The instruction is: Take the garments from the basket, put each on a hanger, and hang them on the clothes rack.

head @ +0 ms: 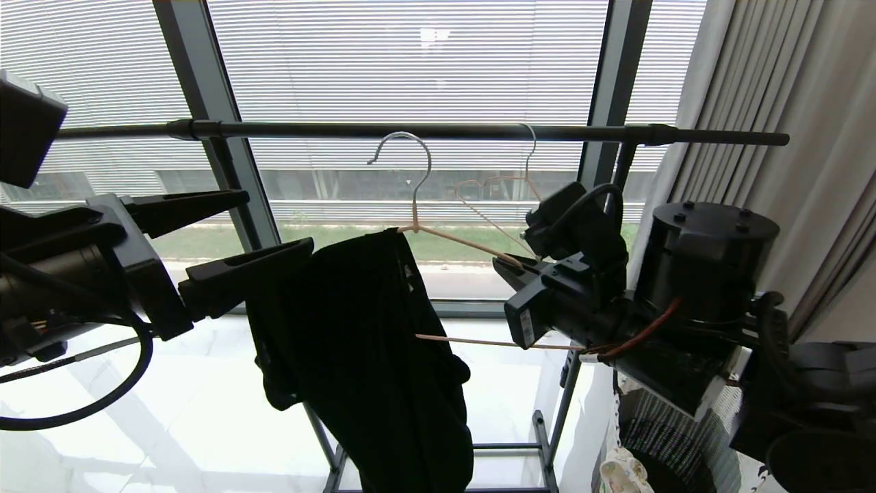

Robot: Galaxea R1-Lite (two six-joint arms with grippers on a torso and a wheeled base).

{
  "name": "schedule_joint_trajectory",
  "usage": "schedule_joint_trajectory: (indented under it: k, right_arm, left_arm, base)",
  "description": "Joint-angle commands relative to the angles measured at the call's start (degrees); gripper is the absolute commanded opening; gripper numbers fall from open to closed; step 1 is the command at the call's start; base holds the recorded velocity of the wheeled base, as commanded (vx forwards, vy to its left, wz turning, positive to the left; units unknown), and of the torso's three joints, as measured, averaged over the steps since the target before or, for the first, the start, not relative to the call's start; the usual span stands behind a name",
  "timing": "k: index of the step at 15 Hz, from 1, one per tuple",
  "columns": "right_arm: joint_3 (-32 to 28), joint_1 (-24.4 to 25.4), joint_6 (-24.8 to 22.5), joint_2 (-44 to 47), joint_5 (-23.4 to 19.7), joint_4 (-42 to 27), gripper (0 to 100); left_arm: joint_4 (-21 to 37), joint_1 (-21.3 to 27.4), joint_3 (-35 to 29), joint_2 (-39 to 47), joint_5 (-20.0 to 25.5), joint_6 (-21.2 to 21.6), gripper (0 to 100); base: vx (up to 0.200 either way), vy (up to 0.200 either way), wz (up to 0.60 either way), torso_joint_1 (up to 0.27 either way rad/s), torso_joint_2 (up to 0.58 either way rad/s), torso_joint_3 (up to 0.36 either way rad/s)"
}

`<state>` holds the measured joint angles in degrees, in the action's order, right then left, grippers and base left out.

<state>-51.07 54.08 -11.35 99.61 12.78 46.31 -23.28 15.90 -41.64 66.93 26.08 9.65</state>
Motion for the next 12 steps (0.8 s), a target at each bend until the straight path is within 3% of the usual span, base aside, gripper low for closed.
schedule_joint_trajectory:
  k: [1,3,7,12]
  right_arm:
    - [6.9,0.0,-1.8,-6.0,-1.6,1.8,0]
    - [10.4,0.0,-3.3,-8.7,-2.8,1.9,0]
    - [17.6,0.0,-6.7,-14.5,-6.2,1.9,0]
    - [19.7,0.4,-8.3,-16.6,-6.8,1.9,0]
  left_arm:
    - [0.7,4.1,2.1,-0.8,0.1,0.3,100]
    - [4.0,8.1,3.8,-1.5,0.1,1.9,100]
    - [6.7,9.9,4.0,0.7,0.1,5.1,100]
    - [9.8,17.9,5.0,2.6,0.1,5.5,100]
  base:
    - [0.0,0.0,0.0,0.0,0.0,0.0]
    - [0.0,0.0,0.0,0.0,0.0,0.0]
    - [0.0,0.0,0.0,0.0,0.0,0.0]
    - [0.0,0.0,0.0,0.0,0.0,0.0]
